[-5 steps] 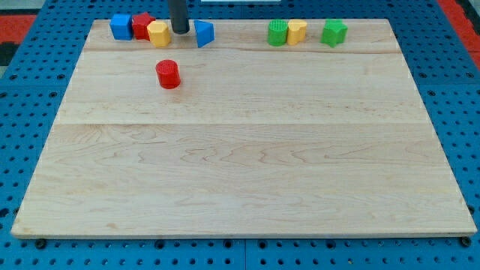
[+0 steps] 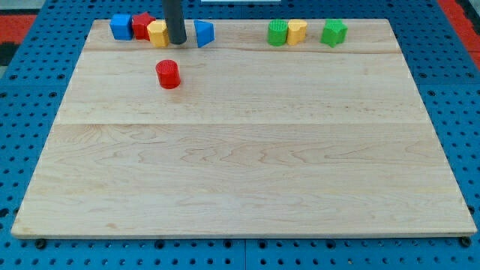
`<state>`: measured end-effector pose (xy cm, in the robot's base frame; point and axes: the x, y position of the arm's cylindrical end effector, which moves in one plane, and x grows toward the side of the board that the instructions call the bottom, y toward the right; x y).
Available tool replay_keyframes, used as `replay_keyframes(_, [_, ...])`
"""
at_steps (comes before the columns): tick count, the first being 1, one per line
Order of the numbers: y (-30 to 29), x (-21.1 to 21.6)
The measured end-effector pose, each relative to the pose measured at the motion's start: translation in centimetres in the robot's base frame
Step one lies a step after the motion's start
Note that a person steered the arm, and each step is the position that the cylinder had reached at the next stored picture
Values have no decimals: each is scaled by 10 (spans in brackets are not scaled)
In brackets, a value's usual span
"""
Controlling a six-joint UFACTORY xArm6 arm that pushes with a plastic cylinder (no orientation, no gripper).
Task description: Push the yellow hexagon close to the red circle
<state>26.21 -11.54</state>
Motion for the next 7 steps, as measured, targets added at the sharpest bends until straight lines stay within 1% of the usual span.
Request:
replay_keyframes(1, [0,20])
replay_keyframes(2, [6,-2])
replay_keyframes(3, [6,-35])
replay_keyframes(4, [7,-54])
replay_keyframes(5, [-27,-57])
replay_keyframes(6, [-47,-53])
replay_keyframes(7, [-53,-20])
